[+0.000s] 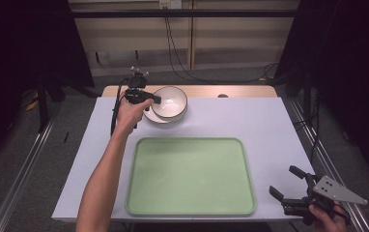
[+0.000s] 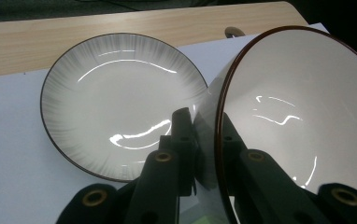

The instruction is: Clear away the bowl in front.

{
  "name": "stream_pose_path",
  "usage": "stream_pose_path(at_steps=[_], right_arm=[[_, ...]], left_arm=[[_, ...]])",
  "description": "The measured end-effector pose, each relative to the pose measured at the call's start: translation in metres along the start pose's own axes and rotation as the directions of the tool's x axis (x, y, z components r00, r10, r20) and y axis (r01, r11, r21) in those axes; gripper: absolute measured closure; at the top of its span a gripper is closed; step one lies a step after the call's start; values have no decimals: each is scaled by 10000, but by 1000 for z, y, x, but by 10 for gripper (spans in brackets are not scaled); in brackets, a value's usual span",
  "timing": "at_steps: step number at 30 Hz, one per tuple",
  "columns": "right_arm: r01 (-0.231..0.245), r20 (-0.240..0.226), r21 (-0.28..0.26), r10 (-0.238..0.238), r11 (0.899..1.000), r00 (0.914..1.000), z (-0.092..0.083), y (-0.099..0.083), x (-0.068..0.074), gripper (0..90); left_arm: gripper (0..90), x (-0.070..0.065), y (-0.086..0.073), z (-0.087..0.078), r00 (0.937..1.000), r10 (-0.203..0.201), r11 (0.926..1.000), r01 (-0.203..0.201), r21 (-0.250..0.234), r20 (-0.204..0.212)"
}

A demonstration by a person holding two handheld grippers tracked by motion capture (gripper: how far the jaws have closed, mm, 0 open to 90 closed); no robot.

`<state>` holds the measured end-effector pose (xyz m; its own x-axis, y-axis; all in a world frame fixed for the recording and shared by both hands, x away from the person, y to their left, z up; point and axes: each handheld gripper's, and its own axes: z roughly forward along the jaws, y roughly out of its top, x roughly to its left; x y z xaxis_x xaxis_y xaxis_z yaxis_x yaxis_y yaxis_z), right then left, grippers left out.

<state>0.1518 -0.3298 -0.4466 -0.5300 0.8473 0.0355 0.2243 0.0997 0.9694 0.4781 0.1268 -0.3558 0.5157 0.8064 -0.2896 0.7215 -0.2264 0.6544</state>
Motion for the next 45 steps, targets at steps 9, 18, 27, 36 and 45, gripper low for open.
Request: stream_pose_path(at_steps=[9, 18, 27, 36, 45], right_arm=[[30, 17, -36, -30, 10000, 10000, 0, 0, 1, 22], [34, 10, -92, -34, 10000, 10000, 0, 0, 0, 21], [109, 21, -93, -109, 9999, 9999, 0, 0, 0, 21], [82, -86, -51, -83, 10000, 9999, 0, 0, 0, 21], [45, -95, -50, -45, 10000, 9999, 0, 0, 0, 21]], left_arm=[[825, -19, -4, 1, 9985, 419, 9990, -425, 150, 362], [825, -36, -6, 1, 9945, 838, 9960, -856, 269, 636], [826, -60, -10, 6, 9876, 1105, 9928, -1149, 339, 1119], [825, -77, -12, 11, 9786, 1429, 9875, -1509, 447, 1478], [825, -92, -14, 24, 9708, 1680, 9807, -1822, 708, 1714]])
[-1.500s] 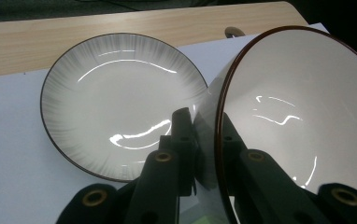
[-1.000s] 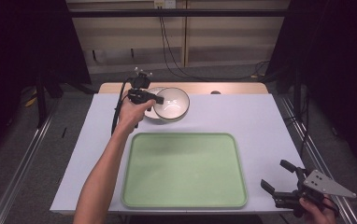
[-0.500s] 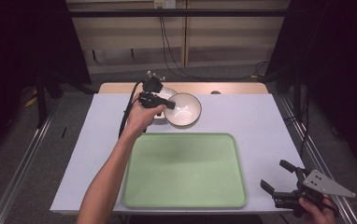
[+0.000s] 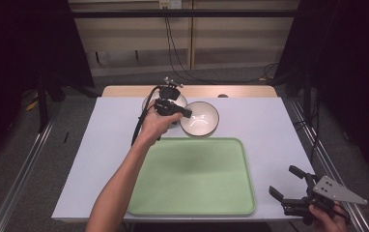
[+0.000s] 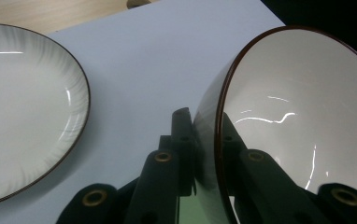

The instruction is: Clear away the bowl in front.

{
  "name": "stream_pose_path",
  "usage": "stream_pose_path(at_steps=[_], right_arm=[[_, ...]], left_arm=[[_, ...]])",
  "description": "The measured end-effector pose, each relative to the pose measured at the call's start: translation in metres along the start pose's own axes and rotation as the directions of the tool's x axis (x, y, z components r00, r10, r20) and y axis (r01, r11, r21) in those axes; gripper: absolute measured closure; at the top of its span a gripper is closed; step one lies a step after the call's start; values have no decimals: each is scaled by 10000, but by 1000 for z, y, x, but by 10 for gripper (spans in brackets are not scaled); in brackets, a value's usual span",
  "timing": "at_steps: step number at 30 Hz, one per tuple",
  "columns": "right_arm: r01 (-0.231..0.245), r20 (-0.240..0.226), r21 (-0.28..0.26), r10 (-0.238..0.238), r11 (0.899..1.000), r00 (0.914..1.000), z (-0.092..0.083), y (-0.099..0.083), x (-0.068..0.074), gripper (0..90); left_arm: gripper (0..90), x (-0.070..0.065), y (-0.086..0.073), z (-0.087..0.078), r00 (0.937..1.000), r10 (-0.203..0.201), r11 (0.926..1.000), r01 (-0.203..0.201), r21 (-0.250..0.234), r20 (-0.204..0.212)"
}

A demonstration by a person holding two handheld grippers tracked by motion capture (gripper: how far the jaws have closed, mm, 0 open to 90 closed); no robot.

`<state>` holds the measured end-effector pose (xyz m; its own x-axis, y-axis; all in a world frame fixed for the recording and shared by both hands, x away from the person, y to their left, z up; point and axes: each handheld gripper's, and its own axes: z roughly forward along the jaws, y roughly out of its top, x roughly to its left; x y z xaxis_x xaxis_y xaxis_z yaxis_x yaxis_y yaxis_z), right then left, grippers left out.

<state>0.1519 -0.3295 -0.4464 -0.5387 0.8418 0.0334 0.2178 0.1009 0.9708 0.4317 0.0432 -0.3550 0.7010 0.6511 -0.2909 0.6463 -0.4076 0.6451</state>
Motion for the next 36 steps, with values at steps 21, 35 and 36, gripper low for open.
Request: stream_pose_path(at_steps=[21, 35, 36], right_arm=[[34, 4, -22, -34, 10000, 10000, -1, 0, 1, 21], [53, 51, -63, -53, 10000, 10000, -1, 0, 0, 21], [35, 2, -72, -35, 10000, 10000, -1, 0, 0, 21]], left_arm=[[825, -30, 5, 35, 9987, 271, 9988, -288, 406, 421], [825, -48, 5, 65, 9967, 596, 9944, -641, 837, 548], [825, -50, 5, 67, 9966, 586, 9940, -636, 890, 579]])
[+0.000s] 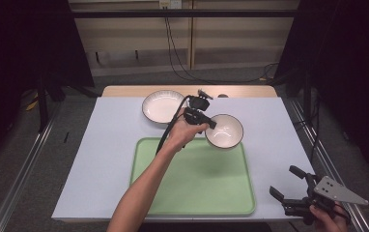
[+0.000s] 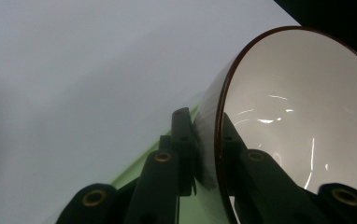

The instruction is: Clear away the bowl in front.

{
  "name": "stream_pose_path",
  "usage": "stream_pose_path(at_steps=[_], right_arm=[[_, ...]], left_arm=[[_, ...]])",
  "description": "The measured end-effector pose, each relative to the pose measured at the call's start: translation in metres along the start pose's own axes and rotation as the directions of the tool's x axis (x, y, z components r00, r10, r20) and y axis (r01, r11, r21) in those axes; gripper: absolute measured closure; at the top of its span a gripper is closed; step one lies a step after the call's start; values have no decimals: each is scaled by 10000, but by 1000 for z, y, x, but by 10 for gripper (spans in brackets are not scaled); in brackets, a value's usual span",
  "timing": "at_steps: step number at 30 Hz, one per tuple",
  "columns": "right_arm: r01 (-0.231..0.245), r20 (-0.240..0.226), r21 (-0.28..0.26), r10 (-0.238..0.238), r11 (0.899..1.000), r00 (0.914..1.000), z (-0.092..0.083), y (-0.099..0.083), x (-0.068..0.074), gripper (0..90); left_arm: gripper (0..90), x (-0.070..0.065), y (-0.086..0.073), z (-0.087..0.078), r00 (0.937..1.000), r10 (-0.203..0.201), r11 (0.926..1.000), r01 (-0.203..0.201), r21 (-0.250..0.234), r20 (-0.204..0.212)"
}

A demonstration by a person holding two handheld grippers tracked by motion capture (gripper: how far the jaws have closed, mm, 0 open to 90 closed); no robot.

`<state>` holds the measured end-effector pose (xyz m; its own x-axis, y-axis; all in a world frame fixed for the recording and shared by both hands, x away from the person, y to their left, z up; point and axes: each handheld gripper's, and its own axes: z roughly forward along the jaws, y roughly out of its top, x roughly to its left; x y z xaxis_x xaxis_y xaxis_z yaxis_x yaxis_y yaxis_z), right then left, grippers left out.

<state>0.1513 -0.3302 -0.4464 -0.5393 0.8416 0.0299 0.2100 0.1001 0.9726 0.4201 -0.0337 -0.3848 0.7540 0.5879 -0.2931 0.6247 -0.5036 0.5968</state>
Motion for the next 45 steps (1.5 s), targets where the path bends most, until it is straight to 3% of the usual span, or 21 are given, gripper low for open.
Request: stream_pose_path(at_steps=[14, 15, 17, 32, 34, 37, 38, 41, 43, 45], right_arm=[[-13, 34, 0, 13, 10000, 10000, 0, 0, 0, 21], [-15, 54, 20, 15, 10000, 10000, 0, 0, 0, 21], [-12, 28, -11, 12, 10000, 10000, 0, 0, 0, 21], [-16, 15, 22, 15, 10000, 10000, 0, 0, -1, 21], [-6, 20, 23, 6, 10000, 10000, 0, 0, -1, 21], [-13, 19, 17, 13, 10000, 10000, 0, 0, 0, 21], [-63, -11, 13, 63, 10000, 10000, -1, 0, 0, 21], [-43, 4, 27, 43, 10000, 10000, 0, 0, -1, 21], [-12, 31, 65, 11, 10000, 10000, 0, 0, 0, 21], [4, 34, 48, -4, 10000, 10000, 0, 0, 0, 21]], left_arm=[[825, -8, -1, 30, 9999, 37, 9990, -42, 452, 109], [825, -9, -2, 33, 9998, -156, 9993, 152, 356, 116], [825, -7, -2, 36, 9999, -59, 9988, 52, 494, 142], [825, -2, -9, 64, 9988, -489, 9957, 488, 784, -15], [825, 0, -10, 67, 9994, -344, 9947, 344, 973, -20], [824, 0, -11, 72, 9982, -588, 9950, 598, 798, -148], [823, 3, -11, 72, 9982, -606, 9943, 600, 879, 36], [824, 4, -12, 75, 9968, -798, 9943, 796, 707, 7], [824, 6, -12, 74, 9987, -502, 9948, 495, 890, 56], [823, 4, -13, 74, 9987, -516, 9958, 518, 751, -36]])
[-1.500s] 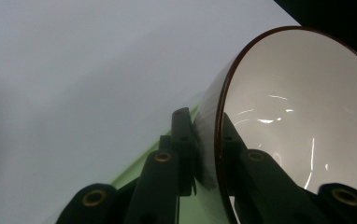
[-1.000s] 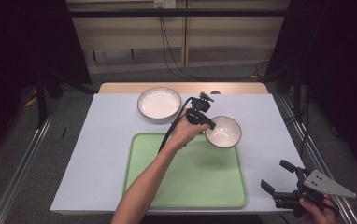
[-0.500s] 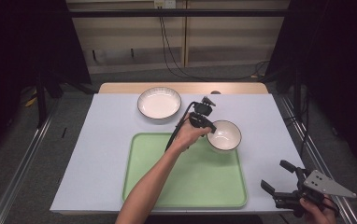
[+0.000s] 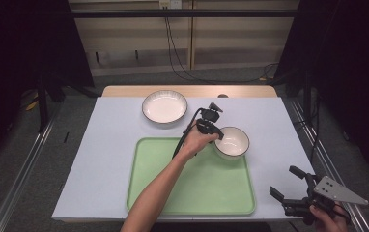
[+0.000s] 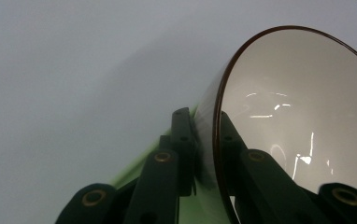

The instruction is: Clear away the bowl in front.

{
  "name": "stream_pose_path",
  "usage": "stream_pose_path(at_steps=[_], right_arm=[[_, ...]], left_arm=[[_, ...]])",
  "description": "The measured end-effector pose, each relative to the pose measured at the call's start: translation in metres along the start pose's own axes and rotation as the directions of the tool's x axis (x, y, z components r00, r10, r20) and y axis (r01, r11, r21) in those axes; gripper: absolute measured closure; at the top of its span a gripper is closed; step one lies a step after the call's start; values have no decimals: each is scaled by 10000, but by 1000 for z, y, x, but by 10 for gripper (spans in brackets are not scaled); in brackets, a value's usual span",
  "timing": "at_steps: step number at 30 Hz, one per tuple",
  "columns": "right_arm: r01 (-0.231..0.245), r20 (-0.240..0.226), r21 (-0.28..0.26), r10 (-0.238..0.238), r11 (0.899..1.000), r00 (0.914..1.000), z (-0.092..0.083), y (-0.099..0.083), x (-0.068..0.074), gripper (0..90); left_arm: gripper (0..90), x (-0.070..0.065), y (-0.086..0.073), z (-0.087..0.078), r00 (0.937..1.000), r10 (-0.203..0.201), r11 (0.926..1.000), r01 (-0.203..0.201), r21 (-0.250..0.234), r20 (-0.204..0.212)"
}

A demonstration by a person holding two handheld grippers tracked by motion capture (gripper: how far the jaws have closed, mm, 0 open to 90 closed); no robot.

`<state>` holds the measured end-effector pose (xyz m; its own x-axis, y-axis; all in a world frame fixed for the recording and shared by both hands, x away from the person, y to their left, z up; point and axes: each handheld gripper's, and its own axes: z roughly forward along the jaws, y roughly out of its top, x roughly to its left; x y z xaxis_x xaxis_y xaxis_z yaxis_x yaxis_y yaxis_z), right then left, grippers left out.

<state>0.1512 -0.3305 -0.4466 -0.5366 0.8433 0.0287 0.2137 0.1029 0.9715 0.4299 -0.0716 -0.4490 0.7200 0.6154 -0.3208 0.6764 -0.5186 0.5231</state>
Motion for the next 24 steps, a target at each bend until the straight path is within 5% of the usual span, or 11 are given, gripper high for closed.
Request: stream_pose_path(at_steps=[7, 12, 15, 20, 24], right_arm=[[-83, -81, -53, 82, 10000, 9999, 0, 0, 0, 21], [-27, -85, -40, 27, 10000, 10000, 0, 0, 0, 20], [-18, -103, -13, 18, 10000, 9999, 0, 0, 1, 19], [-38, -30, -9, 38, 10000, 10000, 0, 0, 0, 18], [-22, -87, 5, 22, 10000, 10000, 0, 0, 0, 18]], left_arm=[[742, -2, 3, -9, 9992, 387, 9988, -389, -297, -64], [508, -5, 2, -17, 9954, 816, 9920, -861, -925, -504], [393, -1, -1, -19, 9947, 975, 9871, -1010, -1243, -336], [69, 2, -8, -24, 9924, 983, 9803, -1095, -1646, -746], [43, 4, -15, -38, 9887, 1180, 9706, -1345, -1995, -923]])
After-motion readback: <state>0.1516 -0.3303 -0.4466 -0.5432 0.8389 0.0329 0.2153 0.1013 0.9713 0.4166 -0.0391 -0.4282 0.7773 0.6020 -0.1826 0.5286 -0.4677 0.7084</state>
